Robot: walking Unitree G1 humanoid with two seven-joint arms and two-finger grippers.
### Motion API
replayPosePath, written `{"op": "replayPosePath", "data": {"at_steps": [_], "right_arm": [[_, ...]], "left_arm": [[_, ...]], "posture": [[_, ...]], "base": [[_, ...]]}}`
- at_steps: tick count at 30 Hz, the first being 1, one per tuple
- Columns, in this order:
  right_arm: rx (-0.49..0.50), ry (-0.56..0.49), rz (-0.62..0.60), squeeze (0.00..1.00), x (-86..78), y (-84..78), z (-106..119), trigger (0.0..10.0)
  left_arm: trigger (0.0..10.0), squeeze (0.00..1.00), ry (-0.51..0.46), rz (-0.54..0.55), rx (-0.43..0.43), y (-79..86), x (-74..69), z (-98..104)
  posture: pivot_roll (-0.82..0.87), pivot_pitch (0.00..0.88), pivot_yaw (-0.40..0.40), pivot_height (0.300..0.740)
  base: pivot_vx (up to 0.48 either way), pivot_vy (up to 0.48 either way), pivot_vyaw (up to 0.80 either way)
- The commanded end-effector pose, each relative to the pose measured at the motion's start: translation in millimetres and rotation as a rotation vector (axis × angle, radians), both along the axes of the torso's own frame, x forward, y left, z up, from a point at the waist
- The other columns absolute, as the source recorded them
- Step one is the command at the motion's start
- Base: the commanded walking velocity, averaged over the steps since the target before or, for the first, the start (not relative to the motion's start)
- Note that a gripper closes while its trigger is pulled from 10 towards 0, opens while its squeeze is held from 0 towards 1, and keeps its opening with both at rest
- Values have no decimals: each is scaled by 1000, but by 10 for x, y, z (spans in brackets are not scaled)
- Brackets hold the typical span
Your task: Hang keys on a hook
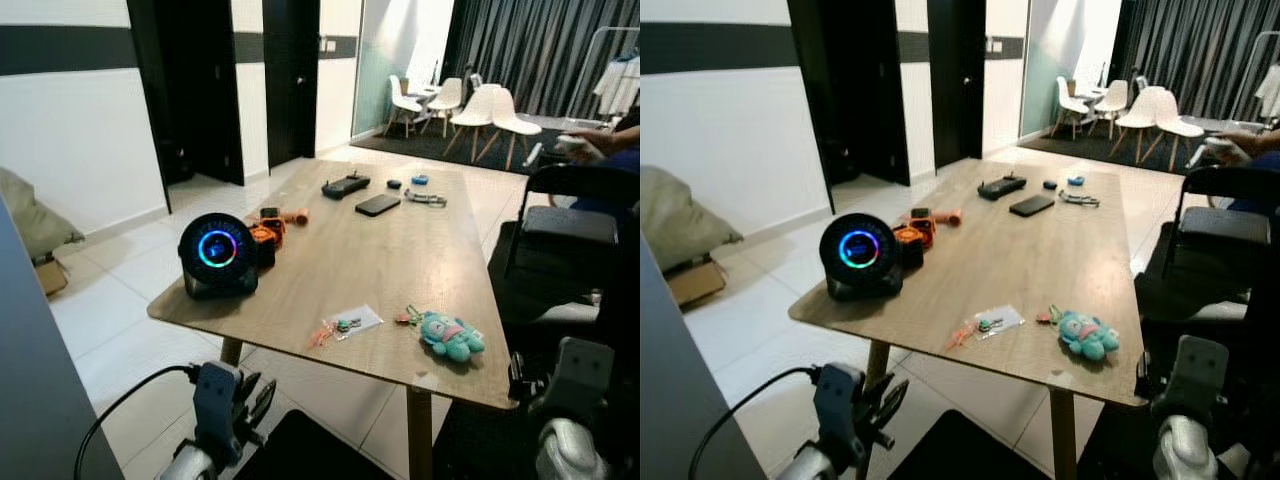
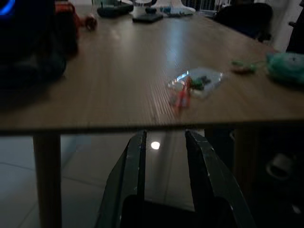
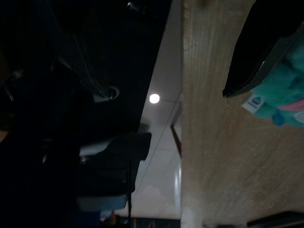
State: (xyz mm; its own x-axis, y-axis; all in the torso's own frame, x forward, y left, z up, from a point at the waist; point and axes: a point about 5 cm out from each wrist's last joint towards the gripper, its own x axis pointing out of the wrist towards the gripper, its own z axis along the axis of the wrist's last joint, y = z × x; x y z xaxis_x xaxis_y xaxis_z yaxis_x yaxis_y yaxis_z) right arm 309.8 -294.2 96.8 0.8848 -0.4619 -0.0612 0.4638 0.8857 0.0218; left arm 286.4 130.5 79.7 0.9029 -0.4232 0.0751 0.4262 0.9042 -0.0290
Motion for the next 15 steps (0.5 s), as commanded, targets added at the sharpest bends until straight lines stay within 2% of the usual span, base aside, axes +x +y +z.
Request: {"op": "replayPosePath", "data": {"at_steps": [1, 6, 7, 8, 9, 15], "right_arm": [[12, 39, 0, 0, 28, -9, -42, 10000], [23, 35, 27, 20, 140, 39, 23, 10000], [27, 33, 37, 875, 177, 56, 47, 10000], [27, 33, 37, 875, 177, 56, 47, 10000], [31, 30, 48, 1000, 211, 76, 69, 10000], [35, 16, 71, 1000, 287, 116, 122, 10000]], "left_arm": [[10000, 0, 16, 5, 3, -41, 8, -15], [10000, 0, 18, 15, 6, -46, 38, -1], [10000, 0, 20, 22, 4, -44, 44, 3], [10000, 0, 20, 22, 4, -44, 44, 3], [10000, 0, 21, 31, 2, -40, 47, 6], [10000, 0, 25, 46, -2, -39, 53, 13]], "posture": [[-13, 15, -4, 740], [-10, 12, -5, 740], [-9, 10, -5, 740], [-9, 10, -5, 740], [-9, 10, -6, 740], [-6, 10, -5, 740]], "base": [[0, 0, 0], [0, 0, 0], [0, 0, 0], [0, 0, 0], [0, 0, 0], [0, 0, 0]]}}
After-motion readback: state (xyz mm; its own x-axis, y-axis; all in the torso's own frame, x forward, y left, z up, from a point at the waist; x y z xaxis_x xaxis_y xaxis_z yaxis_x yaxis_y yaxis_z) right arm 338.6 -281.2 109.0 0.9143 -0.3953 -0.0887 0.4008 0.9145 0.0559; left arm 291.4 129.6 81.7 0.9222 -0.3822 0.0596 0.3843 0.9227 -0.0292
